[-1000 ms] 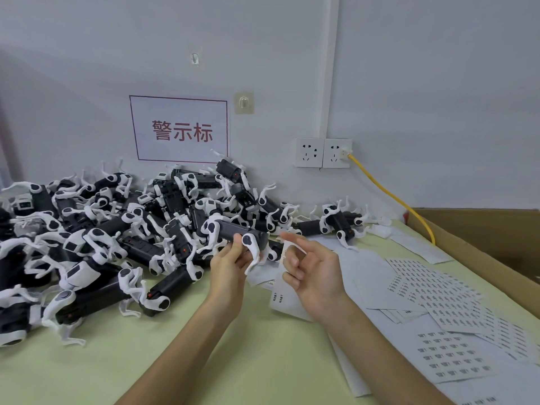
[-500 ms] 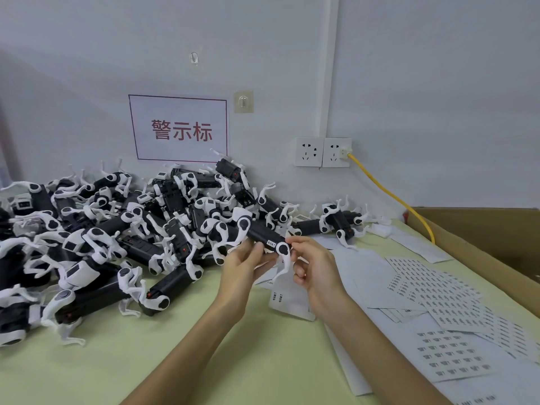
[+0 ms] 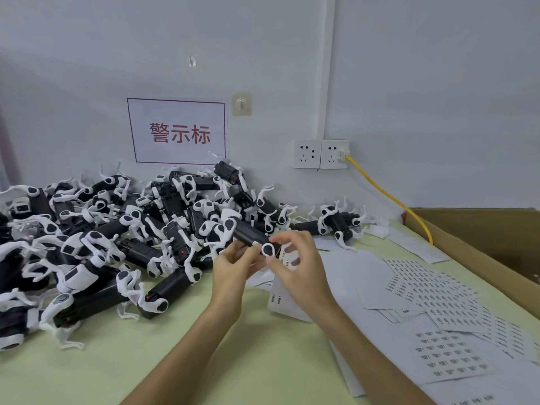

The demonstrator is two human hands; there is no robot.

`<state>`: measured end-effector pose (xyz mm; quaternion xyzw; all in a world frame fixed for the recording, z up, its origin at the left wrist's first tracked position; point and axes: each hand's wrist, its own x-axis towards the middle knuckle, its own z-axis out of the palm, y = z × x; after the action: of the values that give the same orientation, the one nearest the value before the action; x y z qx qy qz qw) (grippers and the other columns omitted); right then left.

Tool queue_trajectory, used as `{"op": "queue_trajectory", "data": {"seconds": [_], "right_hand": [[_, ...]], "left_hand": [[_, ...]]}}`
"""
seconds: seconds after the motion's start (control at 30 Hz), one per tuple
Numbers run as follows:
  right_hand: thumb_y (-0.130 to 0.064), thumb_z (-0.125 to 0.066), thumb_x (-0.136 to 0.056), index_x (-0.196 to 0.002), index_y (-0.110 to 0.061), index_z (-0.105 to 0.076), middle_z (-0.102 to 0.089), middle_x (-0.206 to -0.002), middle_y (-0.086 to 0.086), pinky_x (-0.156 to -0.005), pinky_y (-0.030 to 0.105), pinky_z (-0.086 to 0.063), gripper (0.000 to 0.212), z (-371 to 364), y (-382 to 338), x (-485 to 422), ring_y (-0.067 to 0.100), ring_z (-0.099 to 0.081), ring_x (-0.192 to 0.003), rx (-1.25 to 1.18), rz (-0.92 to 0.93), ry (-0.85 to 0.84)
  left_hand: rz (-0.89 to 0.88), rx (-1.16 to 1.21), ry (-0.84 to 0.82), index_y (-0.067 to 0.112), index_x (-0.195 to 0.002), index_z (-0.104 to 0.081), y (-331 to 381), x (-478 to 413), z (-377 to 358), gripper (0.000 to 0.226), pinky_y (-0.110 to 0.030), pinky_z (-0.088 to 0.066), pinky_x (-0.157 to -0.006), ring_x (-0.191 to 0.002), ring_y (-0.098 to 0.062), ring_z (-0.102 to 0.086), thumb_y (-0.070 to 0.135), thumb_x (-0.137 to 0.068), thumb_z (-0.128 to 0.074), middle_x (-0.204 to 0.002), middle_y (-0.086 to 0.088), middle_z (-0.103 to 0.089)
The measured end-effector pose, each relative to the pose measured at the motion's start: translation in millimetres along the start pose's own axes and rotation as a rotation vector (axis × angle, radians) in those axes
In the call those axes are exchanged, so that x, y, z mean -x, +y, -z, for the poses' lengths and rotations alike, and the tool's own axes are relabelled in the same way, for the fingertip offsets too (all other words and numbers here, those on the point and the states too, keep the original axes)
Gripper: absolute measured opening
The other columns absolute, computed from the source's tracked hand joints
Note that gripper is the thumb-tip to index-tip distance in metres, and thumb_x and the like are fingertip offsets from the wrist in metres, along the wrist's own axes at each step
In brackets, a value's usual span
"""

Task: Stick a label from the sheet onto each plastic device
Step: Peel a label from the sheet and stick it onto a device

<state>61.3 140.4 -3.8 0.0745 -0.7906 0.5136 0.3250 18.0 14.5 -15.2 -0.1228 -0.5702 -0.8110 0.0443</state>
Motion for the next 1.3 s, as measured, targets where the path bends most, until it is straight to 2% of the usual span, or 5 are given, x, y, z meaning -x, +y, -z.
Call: {"op": "queue_trajectory", "data": {"seconds": [0.27,0.47,0.73,0.93,1.3], "right_hand": [[-0.023,-0.070,-0.092,-0.138,-0.028,-0.055,-0.055,-0.136,-0.010,-0.105,0.031,-0.046,0.049,3,9,-2,0.007,-0.055,-0.123,-0.008,-0.114,-0.192],[-0.035,-0.068,-0.093,-0.103,-0.043,-0.069,-0.072,-0.100,-0.011,-0.093,0.045,-0.056,0.013,18,8,-14,0.016,-0.070,-0.095,-0.133,-0.268,-0.159],[-0.033,-0.059,-0.098,-0.105,-0.010,-0.058,-0.064,-0.101,0.018,-0.066,0.030,-0.058,0.024,71,25,-36,0.028,-0.066,-0.079,-0.795,-0.740,0.249],[-0.051,-0.049,-0.099,-0.139,-0.017,-0.043,-0.059,-0.135,0.014,-0.092,0.038,-0.055,0.053,154,41,-37,0.030,-0.073,-0.101,-1.392,-0.334,0.676],[-0.035,-0.047,-0.097,-0.112,-0.016,-0.070,-0.075,-0.093,0.001,-0.066,0.023,-0.044,0.034,121,31,-36,0.013,-0.062,-0.068,-0.986,-0.530,0.486]], "left_hand": [[0.103,0.047,-0.068,0.000,-0.091,-0.067,-1,0,2,0.016,-0.031,-0.059,-0.093,-0.089,-0.020,-0.073,0.015,-0.096,-0.069,-0.084,-0.006,-0.072],[0.221,0.180,-0.225,0.004,-0.112,-0.069,-3,-2,2,0.018,-0.031,-0.060,-0.092,-0.102,-0.022,-0.075,0.005,-0.102,-0.053,-0.109,-0.013,-0.077],[0.087,-0.208,-0.196,0.012,-0.081,-0.081,2,0,1,0.046,-0.020,-0.056,-0.063,-0.064,-0.013,-0.069,-0.012,-0.096,-0.045,-0.096,-0.008,-0.078],[0.023,-0.121,0.199,0.013,-0.099,-0.070,1,-9,10,0.029,-0.022,-0.050,-0.057,-0.055,-0.011,-0.060,-0.007,-0.094,-0.051,-0.083,-0.004,-0.074],[0.186,-0.126,0.233,0.027,-0.140,-0.045,-5,-23,26,0.045,-0.024,-0.054,-0.048,-0.059,-0.017,-0.071,0.009,-0.100,-0.056,-0.098,-0.008,-0.073]]}}
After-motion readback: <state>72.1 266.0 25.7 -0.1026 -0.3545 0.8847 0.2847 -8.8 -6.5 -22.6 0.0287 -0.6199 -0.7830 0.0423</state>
